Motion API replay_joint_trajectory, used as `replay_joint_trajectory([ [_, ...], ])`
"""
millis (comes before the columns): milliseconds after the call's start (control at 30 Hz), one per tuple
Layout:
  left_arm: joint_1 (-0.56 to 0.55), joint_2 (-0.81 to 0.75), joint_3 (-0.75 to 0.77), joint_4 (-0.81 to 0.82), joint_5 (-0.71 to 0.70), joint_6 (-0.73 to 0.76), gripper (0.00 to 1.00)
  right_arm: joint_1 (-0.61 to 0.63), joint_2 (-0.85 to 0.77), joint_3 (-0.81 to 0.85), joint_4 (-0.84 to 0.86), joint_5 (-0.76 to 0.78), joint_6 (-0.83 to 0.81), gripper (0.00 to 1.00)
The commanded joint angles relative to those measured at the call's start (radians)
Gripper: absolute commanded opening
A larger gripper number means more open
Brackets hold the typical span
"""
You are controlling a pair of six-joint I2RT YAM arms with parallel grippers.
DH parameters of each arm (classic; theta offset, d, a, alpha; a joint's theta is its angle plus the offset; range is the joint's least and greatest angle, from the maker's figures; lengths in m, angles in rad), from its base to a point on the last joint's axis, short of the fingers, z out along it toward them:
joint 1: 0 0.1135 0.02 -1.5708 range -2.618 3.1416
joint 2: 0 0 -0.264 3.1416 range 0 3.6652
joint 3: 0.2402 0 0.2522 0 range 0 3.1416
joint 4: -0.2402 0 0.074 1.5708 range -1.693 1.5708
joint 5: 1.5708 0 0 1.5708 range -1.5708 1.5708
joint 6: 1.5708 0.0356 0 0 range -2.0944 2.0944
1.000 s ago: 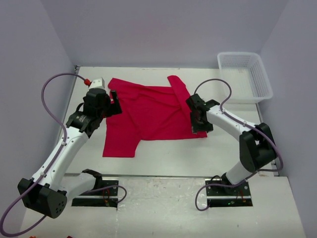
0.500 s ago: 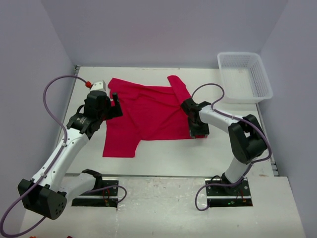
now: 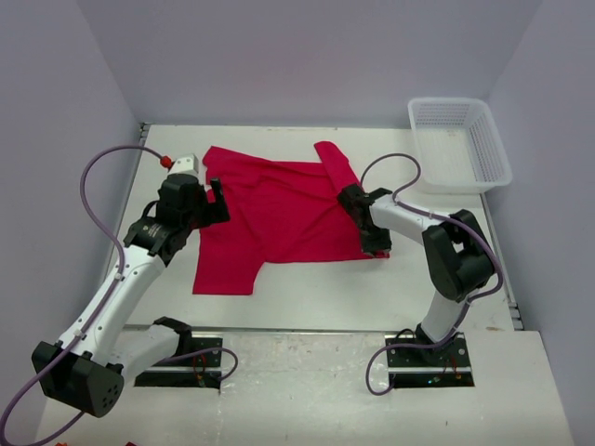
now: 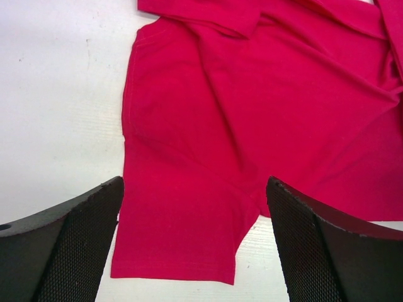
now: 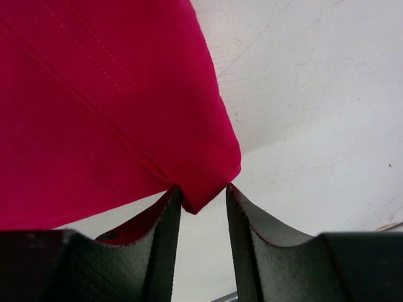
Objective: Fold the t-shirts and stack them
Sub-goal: Flatten out the tshirt
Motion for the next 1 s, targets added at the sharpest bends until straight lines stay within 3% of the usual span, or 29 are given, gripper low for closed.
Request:
replay_joint_trajectory([
  [0, 0.0, -0.021, -0.013, 0.031, 0.0, 0.023, 0.94, -0.002, -0.013, 0.05, -0.021, 0.055, 0.035, 0.35],
  [67, 0.0, -0.022, -0.021, 0.034, 0.0, 0.026, 0.94, -0.002, -0.016, 0.063, -0.027, 0.06, 0.032, 0.33],
  [300, 0.0, -0.029, -0.039, 0.033, -0.006, 0.029, 0.95, -0.002, -0.006, 0.086, -0.039, 0.058, 0.032, 0.04],
  [367, 0.0, -0.022, -0.043, 0.03, -0.008, 0.031, 0.95, -0.003, -0.011, 0.09, -0.042, 0.063, 0.034, 0.0],
  [800, 0.0, 0.083, -0.029, -0.075, -0.071, -0.014, 0.98, -0.015, -0.144, 0.176, -0.076, 0.077, 0.024, 0.0],
  [967, 0.002, 0.122, -0.047, -0.095, 0.004, -0.066, 0.98, -0.025, -0.187, 0.239, -0.097, 0.051, 0.006, 0.0],
])
